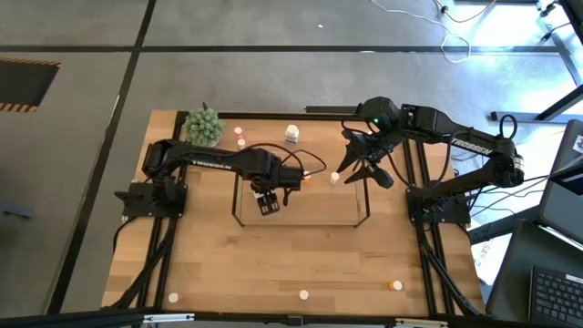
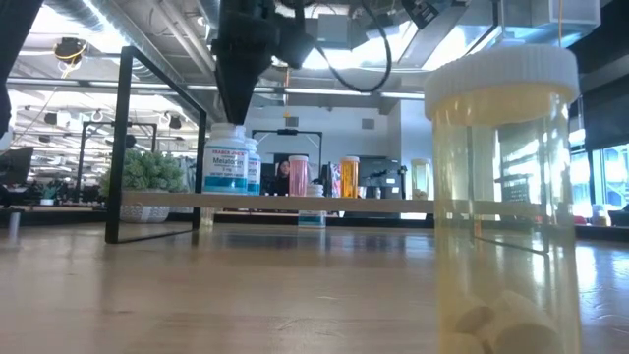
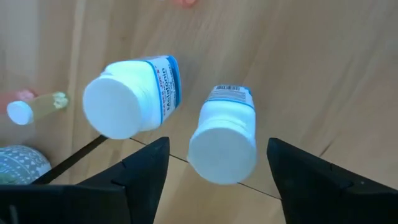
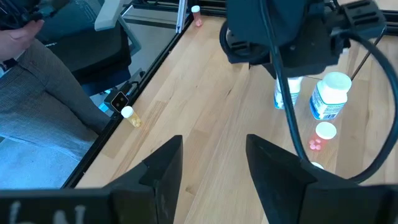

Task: Pick and place medicine bottles onto shelf by color
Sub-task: Put the bottom pink pill bottle on the shelf aligned with the other pink pill bottle

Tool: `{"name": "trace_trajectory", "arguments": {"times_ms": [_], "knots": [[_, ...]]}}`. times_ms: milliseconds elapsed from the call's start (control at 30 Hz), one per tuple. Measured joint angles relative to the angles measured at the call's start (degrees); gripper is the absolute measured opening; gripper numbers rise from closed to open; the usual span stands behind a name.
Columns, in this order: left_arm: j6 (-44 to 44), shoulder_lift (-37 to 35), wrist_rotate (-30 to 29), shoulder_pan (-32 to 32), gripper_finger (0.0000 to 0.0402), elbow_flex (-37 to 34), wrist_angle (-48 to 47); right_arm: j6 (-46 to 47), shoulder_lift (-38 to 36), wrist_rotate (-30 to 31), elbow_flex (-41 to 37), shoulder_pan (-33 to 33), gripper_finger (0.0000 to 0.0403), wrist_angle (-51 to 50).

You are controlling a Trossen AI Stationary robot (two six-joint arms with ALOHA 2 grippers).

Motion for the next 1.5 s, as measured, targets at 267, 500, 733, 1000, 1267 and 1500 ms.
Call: {"name": "trace_trajectory", "arguments": {"times_ms": [267, 500, 733, 1000, 1267, 1500], "knots": [[-6.9, 0.0, -1.2, -3.5, 0.0265, 6.7, -7.0, 0.0, 0.0, 0.0, 0.0, 0.0, 0.0179, 0.0], [-17.7, -2.2, -4.1, -10.6, 0.0265, 10.8, -14.3, 0.0, 0.0, 0.0, 0.0, 0.0, 0.0179, 0.0], [-31.7, -7.1, -2.0, -19.1, 0.0265, 9.9, -15.4, 0.0, 0.0, 0.0, 0.0, 0.0, 0.0179, 0.0], [-35.4, -7.8, 6.5, -30.5, 0.0265, 9.3, -15.4, 0.0, 0.0, 0.0, 0.0, 0.0, 0.0179, 0.2], [-44.5, -7.8, 10.2, -42.4, 0.0265, 9.3, -15.4, 0.0, 0.0, 0.0, 0.0, 0.0, 0.0179, 0.4], [-56.6, -7.8, 9.3, -51.4, 0.0265, 9.3, -14.9, 0.0, 0.0, 0.0, 0.0, 0.0, 0.0179, 0.4]]}}
